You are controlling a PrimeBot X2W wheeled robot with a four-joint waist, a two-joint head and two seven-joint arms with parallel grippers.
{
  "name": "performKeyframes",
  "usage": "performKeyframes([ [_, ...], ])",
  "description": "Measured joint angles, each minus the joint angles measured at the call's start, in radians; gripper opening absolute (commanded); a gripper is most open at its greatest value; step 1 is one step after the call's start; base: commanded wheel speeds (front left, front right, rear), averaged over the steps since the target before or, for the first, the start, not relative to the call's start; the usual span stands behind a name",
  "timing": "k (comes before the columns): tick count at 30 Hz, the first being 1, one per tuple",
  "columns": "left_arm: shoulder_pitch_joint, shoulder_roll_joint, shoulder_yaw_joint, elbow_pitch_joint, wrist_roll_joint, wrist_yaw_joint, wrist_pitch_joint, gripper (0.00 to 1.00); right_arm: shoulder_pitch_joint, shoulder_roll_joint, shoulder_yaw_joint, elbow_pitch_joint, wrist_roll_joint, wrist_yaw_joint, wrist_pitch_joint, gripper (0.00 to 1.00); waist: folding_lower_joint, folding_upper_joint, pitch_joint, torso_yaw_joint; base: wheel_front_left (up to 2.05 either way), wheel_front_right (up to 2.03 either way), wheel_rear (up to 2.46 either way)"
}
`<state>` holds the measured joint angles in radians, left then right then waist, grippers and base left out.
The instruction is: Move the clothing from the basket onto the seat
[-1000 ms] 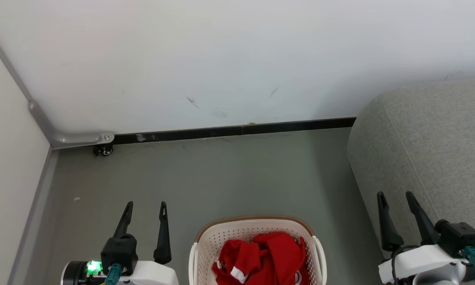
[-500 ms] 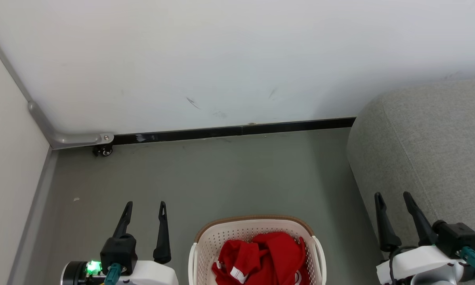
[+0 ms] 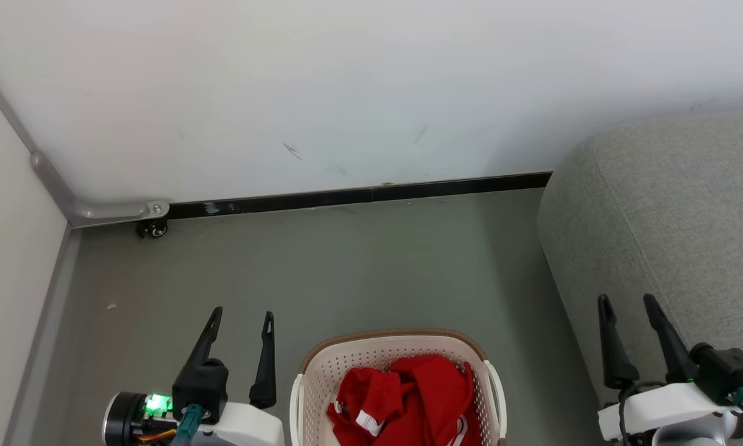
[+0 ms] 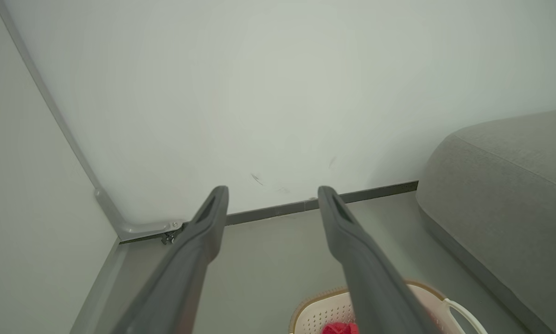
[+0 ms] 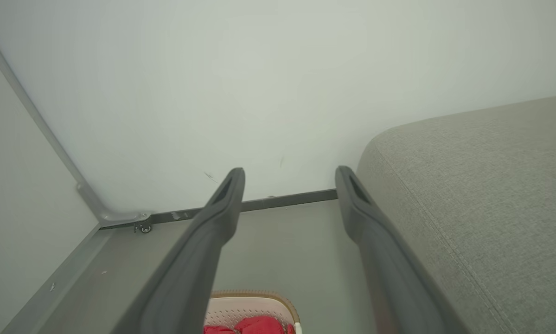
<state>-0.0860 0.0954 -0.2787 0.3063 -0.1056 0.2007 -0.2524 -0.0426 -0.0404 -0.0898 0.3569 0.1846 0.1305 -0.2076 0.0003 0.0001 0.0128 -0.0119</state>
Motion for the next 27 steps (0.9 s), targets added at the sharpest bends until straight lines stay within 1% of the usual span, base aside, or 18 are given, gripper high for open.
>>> performKeyframes([
  [7, -0.05, 0.002, -0.048, 0.03, 0.03, -0.029, 0.0, 1.0, 0.021, 0.001, -0.057, -0.04, -0.021, 0.0, -0.005, 1.0, -0.0001, 0.0, 0.022, -0.011, 0.0, 0.0, 0.0],
  [9, -0.059, 0.0, -0.062, 0.043, 0.032, -0.044, 0.0, 1.0, 0.028, 0.001, -0.072, -0.048, -0.027, 0.0, -0.005, 1.0, -0.0001, 0.0, 0.03, -0.015, 0.0, 0.0, 0.0],
  [10, -0.059, 0.0, -0.062, 0.043, 0.032, -0.044, 0.0, 1.0, 0.028, 0.001, -0.072, -0.048, -0.027, 0.0, -0.005, 1.0, -0.0001, 0.0, 0.03, -0.015, 0.0, 0.0, 0.0],
  [16, -0.104, -0.008, -0.105, 0.098, 0.049, -0.083, 0.0, 1.0, 0.041, 0.002, -0.088, -0.097, -0.027, 0.0, -0.014, 1.0, -0.0001, 0.0, 0.064, -0.03, 0.0, 0.0, 0.0],
  [19, -0.122, -0.009, -0.124, 0.117, 0.059, -0.088, 0.0, 1.0, 0.04, 0.002, -0.089, -0.125, -0.026, 0.0, -0.022, 1.0, -0.0001, 0.0, 0.082, -0.038, 0.0, 0.0, 0.0],
  [23, -0.136, -0.013, -0.143, 0.136, 0.064, -0.114, 0.0, 1.0, 0.04, 0.002, -0.093, -0.141, -0.023, 0.0, -0.023, 1.0, -0.0001, 0.0, 0.108, -0.049, 0.0, 0.0, 0.0],
  [27, -0.176, -0.013, -0.148, 0.158, 0.067, -0.123, 0.0, 1.0, 0.04, 0.002, -0.096, -0.16, -0.007, 0.0, -0.025, 1.0, -0.0001, 0.0, 0.137, -0.063, 0.0, 0.0, 0.0],
])
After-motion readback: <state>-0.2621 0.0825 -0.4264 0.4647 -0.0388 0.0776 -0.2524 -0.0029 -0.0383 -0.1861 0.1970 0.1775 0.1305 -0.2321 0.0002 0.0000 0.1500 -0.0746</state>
